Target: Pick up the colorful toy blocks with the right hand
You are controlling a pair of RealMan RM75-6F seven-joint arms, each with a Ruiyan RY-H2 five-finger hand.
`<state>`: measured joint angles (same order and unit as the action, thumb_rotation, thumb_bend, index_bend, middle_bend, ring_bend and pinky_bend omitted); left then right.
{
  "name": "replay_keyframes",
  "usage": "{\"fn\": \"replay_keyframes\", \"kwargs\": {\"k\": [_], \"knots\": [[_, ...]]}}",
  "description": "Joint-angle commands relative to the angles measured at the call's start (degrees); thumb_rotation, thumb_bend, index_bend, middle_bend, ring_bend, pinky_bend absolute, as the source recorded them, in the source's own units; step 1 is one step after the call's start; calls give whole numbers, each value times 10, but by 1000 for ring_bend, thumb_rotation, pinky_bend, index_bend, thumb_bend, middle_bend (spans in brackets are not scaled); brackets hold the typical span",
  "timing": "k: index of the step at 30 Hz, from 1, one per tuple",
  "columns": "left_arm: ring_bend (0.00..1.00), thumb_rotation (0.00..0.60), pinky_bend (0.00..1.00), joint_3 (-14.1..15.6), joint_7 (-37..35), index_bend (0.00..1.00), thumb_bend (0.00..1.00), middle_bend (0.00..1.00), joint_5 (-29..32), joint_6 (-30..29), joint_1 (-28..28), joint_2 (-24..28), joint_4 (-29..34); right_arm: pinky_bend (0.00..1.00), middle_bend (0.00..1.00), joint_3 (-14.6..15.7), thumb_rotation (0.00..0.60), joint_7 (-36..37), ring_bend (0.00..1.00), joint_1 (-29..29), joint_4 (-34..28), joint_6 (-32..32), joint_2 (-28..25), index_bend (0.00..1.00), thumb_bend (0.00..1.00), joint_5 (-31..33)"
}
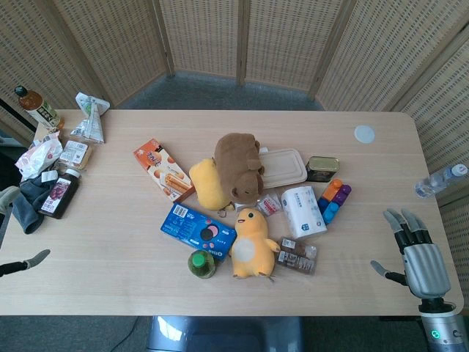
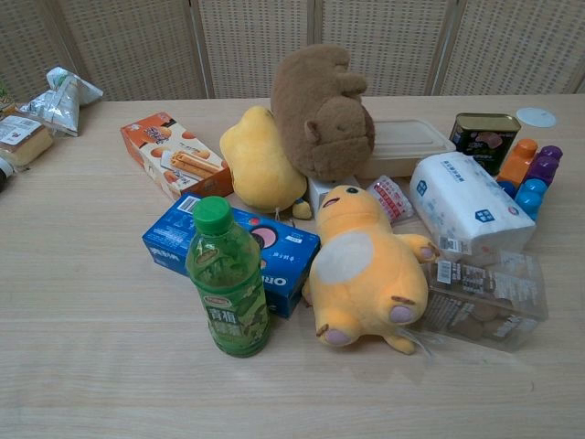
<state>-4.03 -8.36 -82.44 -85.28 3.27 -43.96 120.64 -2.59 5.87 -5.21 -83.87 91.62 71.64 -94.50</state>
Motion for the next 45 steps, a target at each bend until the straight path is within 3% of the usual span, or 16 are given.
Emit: {"fn": "replay_keyframes", "kwargs": {"k": [1,6,11,17,24,30,37,45], "knots": [[0,600,0,1,1,0,0,0,-2,-1,0,0,0,0,0,0,600,2,0,0,2,-2,1,57,0,2],[0,600,0,1,1,0,0,0,-5,-5,-2,0,1,0,0,-2,600,13,0,-1,2,-7,1,57,0,10],[0,600,0,-1,5,0,0,0,2,-2,1,-4,-1,0,0,-31,600,35,0,-20,-18,-40,12,57,0,57],[0,600,0,-4,12,0,0,0,14,1,4,-9,-5,0,0,-84,600,-12,0,-88,-63,-141,42,23,0,136],[0,600,0,-10,17,0,0,0,31,1,5,-11,-11,0,0,-140,600,-110,0,-163,-52,-227,110,0,0,257],[0,600,0,-15,13,0,0,0,44,0,6,-7,-16,0,0,-175,600,-167,0,-210,-3,-243,184,0,0,338],[0,600,0,-20,11,0,0,0,54,-5,4,-6,-17,0,0,-197,600,-182,0,-262,112,-270,254,0,0,379],[0,600,0,-24,18,0,0,0,63,-3,5,-9,-19,0,0,-206,600,-166,0,-289,201,-300,273,0,0,390]]}}
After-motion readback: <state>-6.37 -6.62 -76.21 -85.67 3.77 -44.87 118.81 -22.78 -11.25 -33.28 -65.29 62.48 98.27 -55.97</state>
